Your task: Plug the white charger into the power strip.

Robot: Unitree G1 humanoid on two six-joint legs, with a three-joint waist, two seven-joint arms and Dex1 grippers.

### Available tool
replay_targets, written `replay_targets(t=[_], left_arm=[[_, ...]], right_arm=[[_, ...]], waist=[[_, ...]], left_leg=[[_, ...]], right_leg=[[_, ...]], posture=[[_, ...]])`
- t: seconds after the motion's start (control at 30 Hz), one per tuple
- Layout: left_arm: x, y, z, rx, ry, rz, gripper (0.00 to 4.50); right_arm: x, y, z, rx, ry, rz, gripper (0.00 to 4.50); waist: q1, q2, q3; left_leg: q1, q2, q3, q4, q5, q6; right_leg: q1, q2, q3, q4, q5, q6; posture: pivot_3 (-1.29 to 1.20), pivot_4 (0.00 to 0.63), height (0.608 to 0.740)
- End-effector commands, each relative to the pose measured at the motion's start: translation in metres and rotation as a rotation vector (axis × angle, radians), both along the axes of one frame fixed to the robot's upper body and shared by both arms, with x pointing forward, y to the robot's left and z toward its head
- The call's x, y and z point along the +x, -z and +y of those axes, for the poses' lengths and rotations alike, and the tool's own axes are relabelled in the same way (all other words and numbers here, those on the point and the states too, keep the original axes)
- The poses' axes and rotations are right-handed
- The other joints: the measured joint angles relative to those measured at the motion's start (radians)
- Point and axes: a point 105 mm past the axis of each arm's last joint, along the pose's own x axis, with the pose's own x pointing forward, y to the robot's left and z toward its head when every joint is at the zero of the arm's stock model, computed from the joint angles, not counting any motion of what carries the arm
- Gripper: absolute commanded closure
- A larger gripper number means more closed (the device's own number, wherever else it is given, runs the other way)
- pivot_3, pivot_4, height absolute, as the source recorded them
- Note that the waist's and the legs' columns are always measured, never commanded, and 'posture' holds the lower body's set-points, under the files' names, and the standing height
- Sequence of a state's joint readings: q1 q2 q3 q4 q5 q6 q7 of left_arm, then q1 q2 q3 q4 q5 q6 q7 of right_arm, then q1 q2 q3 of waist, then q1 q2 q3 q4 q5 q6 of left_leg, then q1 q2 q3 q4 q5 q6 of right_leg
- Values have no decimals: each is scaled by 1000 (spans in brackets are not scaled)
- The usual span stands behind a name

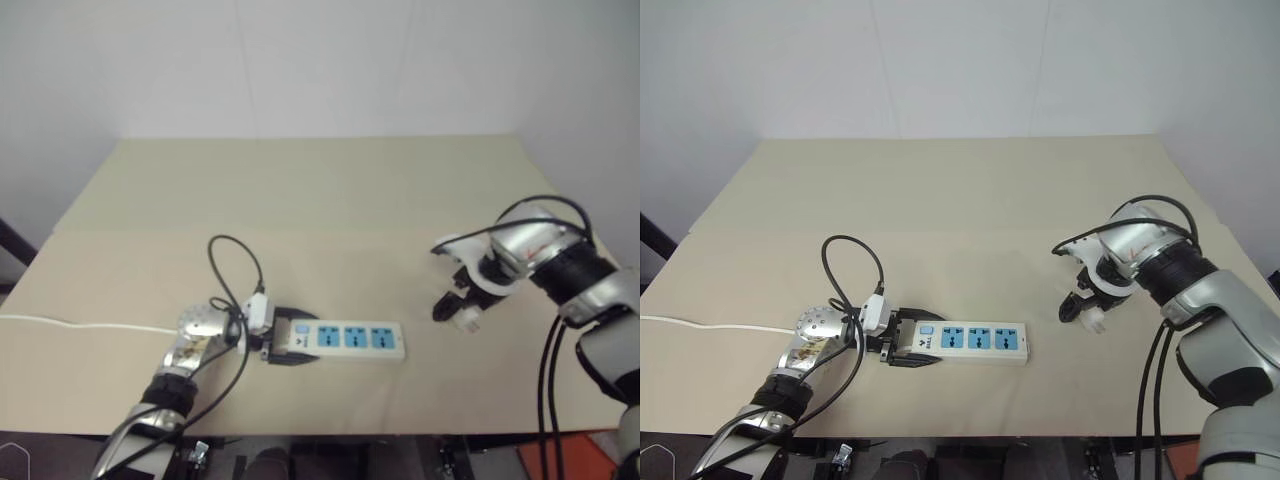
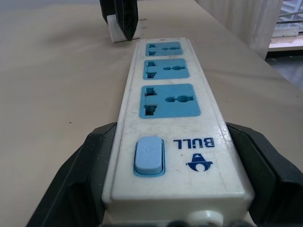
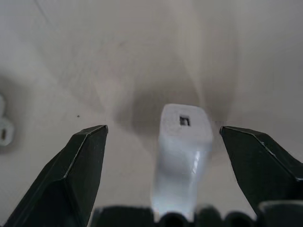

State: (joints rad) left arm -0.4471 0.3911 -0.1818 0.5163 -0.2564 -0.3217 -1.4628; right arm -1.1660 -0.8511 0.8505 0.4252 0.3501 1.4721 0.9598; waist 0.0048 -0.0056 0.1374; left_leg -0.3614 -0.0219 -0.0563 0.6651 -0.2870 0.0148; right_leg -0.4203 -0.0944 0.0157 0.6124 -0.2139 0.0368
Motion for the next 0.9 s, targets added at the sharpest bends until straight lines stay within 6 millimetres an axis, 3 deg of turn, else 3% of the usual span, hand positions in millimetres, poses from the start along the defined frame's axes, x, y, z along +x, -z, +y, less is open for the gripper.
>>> replay_targets(t=[0.03, 0.23, 0.37, 0.43, 0.53, 0.6, 0.73, 0.9], left_arm=[[-7, 10, -5, 33, 33, 35, 1209], [-5, 10, 0, 44, 17, 34, 1209], [-4, 11, 2, 51, 7, 35, 1209], [-4, 12, 3, 54, 7, 37, 1209], [-4, 13, 2, 58, 9, 39, 1209], [-4, 13, 1, 59, 10, 38, 1209], [-3, 11, -1, 58, 12, 33, 1209], [0, 9, -1, 58, -4, 24, 1209]], right_arm=[[1, 2, 5, 2, -29, -3, 1289], [5, -3, 14, 7, -64, -51, 3384], [12, -24, 19, 33, -89, -143, 3411], [16, -44, 24, 93, -76, -213, 3411], [28, -91, 48, 328, -197, -525, 3411], [20, -105, 58, 452, -305, -652, 3411], [-7, -98, 82, 661, -569, -906, 3411], [-31, -70, 111, 890, -682, -935, 3411]], waist=[[-1, 0, 0], [-5, 0, -3], [-8, 1, -3], [-8, 1, -3], [-7, 0, -3], [-4, 0, -4], [1, -6, -11], [-10, -5, -10]], left_leg=[[0, 0, 0, 0, 0, 0], [0, 0, 0, 1, 0, 0], [0, 0, 0, 2, 0, 0], [0, 0, -1, 2, 0, 0], [0, 0, -1, 2, 0, 0], [0, 1, -2, 2, 0, 0], [0, 1, -3, 2, -1, 1], [2, 0, 0, 6, 0, 1]], right_leg=[[0, 0, 0, 0, 0, 0], [0, 0, 0, 0, 0, 0], [0, 0, 0, 0, 0, 0], [0, 0, 0, 0, 0, 0], [0, 1, 0, 1, 0, 0], [1, 1, -1, 1, 1, 0], [3, 2, -2, 1, 1, 1], [4, 1, 2, 1, 2, 2]], posture=[[0, 150, 740], [0, 150, 740], [0, 150, 740], [0, 150, 740], [0, 150, 740], [0, 150, 740], [0, 150, 740], [0, 150, 740]])
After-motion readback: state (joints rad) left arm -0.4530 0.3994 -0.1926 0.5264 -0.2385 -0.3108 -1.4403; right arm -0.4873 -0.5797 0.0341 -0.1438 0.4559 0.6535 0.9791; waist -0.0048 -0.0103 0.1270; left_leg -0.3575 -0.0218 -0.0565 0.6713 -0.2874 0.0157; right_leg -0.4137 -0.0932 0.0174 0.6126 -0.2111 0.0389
